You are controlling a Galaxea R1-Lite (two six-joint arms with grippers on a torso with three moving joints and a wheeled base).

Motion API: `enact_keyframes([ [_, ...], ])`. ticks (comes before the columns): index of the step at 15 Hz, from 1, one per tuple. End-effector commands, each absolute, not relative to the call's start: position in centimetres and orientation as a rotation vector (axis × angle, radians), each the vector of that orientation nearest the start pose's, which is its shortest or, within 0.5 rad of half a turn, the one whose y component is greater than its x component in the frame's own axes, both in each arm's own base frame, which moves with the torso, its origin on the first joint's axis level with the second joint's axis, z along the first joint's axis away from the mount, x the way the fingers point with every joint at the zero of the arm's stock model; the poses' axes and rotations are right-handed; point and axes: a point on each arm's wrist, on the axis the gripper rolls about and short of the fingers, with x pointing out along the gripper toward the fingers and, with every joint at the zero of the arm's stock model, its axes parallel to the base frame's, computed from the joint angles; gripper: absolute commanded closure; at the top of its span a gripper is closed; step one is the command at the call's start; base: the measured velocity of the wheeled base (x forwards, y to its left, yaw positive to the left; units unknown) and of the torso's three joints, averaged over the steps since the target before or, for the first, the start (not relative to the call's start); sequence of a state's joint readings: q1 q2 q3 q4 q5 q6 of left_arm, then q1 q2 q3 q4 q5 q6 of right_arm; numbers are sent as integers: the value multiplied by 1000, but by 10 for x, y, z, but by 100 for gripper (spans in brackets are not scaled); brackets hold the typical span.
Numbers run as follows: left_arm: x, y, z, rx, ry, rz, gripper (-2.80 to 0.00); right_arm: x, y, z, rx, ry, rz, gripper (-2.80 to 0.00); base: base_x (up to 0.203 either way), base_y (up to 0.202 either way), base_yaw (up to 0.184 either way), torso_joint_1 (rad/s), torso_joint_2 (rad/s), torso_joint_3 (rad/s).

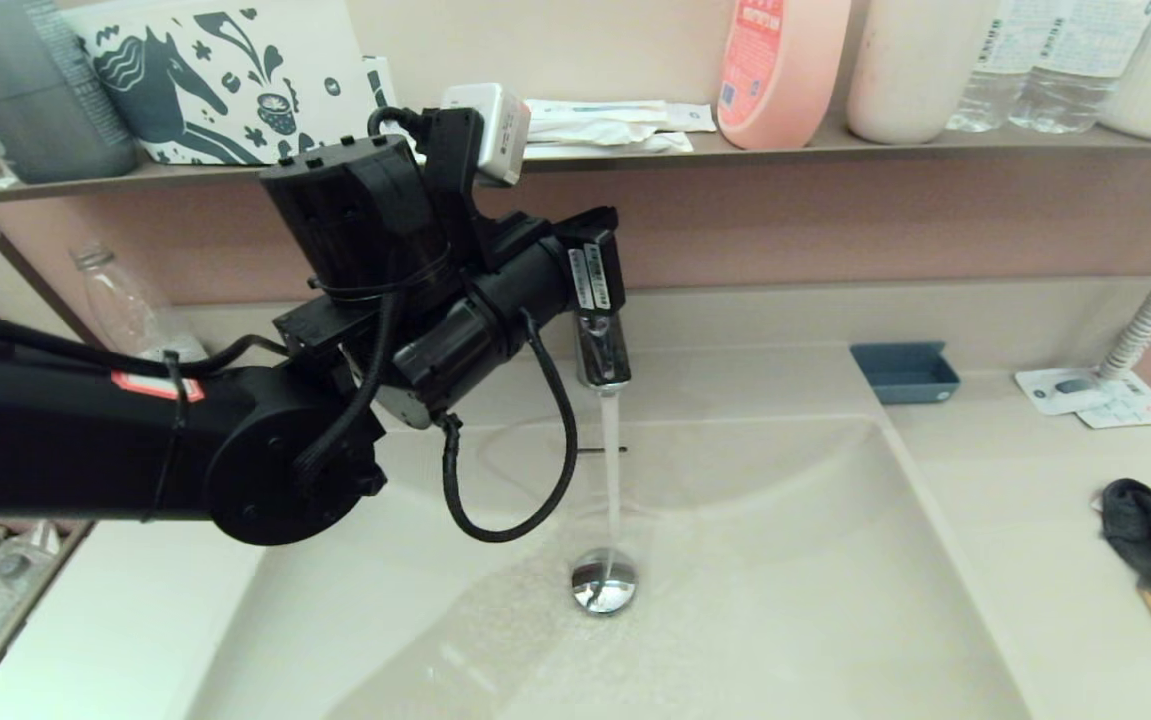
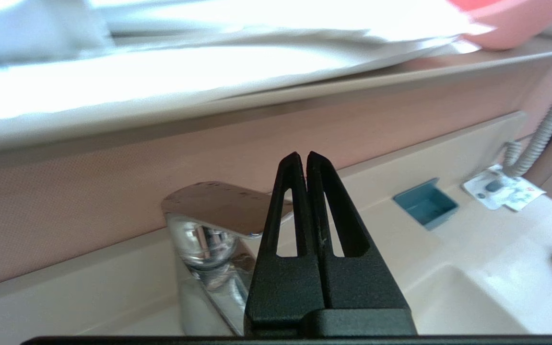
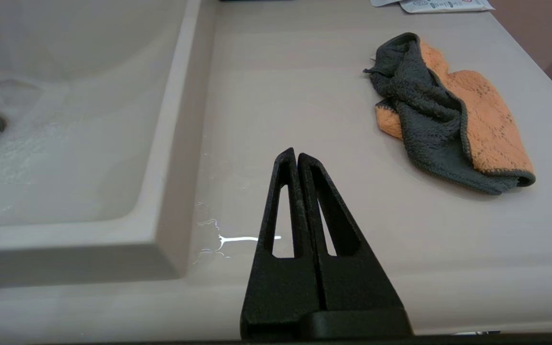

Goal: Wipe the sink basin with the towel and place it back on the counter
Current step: Turn off the faucet

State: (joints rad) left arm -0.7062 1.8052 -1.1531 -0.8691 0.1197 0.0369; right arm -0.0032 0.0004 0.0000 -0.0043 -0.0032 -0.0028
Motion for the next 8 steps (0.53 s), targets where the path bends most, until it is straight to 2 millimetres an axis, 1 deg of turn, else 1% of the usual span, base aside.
enact_keyframes([
  [1, 282, -227, 259, -41, -195, -574, 0, -23, 0, 76, -3, -5, -6, 0, 0, 0, 0, 0, 0, 0],
  [3, 287, -227, 254, -35, -184, -572, 0, -23, 0, 76, -3, -5, -6, 0, 0, 0, 0, 0, 0, 0],
  [4, 292, -225, 252, -31, -181, -568, 0, -23, 0, 76, -3, -5, -6, 0, 0, 0, 0, 0, 0, 0],
  [5, 294, -224, 252, -31, -183, -569, 0, -23, 0, 76, -3, -5, -6, 0, 0, 0, 0, 0, 0, 0],
  [8, 291, -227, 250, -29, -176, -578, 0, -23, 0, 76, -3, -5, -6, 0, 0, 0, 0, 0, 0, 0],
])
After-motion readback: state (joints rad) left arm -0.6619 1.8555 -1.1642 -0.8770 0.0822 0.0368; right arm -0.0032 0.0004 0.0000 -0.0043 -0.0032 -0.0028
